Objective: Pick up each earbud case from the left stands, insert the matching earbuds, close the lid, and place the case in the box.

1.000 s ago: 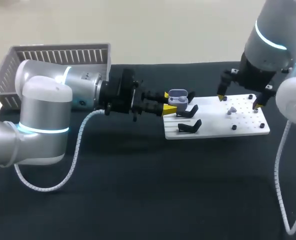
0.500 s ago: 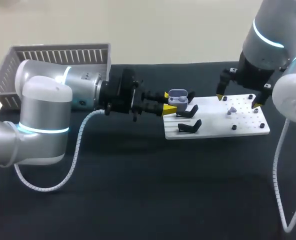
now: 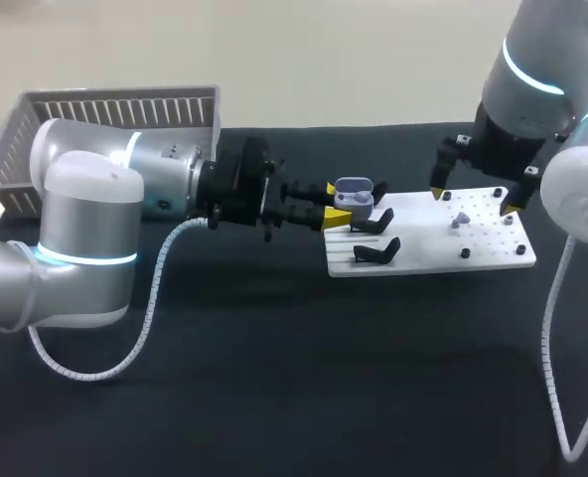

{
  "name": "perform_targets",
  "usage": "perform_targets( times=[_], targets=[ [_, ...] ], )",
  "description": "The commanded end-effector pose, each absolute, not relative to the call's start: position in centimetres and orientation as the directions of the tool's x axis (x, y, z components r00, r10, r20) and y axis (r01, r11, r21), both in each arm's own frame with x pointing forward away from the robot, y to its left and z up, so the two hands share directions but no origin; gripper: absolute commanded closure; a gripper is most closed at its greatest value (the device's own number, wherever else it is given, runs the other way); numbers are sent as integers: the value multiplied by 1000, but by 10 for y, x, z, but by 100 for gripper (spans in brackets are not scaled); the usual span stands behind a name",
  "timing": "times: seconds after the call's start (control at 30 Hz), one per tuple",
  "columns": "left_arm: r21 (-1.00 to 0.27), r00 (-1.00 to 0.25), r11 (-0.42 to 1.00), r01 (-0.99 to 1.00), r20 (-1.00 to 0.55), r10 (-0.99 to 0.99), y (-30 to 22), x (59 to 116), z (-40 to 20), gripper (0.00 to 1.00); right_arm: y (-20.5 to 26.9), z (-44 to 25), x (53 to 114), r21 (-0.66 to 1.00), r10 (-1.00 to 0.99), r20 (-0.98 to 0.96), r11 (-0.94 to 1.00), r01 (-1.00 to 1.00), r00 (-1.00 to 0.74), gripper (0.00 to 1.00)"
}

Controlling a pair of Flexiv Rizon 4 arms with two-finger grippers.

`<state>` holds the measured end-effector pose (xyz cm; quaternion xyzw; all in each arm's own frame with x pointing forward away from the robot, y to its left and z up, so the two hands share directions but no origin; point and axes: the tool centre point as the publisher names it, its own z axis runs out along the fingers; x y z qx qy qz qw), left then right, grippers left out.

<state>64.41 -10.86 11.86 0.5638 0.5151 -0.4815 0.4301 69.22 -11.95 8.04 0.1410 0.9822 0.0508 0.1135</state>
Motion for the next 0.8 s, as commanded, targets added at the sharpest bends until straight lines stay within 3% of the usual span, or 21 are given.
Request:
perform_targets(
  times=[0.03,0.27,0.8],
  targets=[
    [-8,8,-97,995,-987,163,-109,644,117,100,-122,75,692,163,308,-213,947,277,-927,0],
    [-8,8,-97,995,-987,163,-109,644,117,100,-123,72,684,275,265,-231,941,198,-936,0],
    [-8,8,-97,995,-987,163,-109,644,117,100,-119,58,684,239,226,-206,955,175,-952,0]
  ],
)
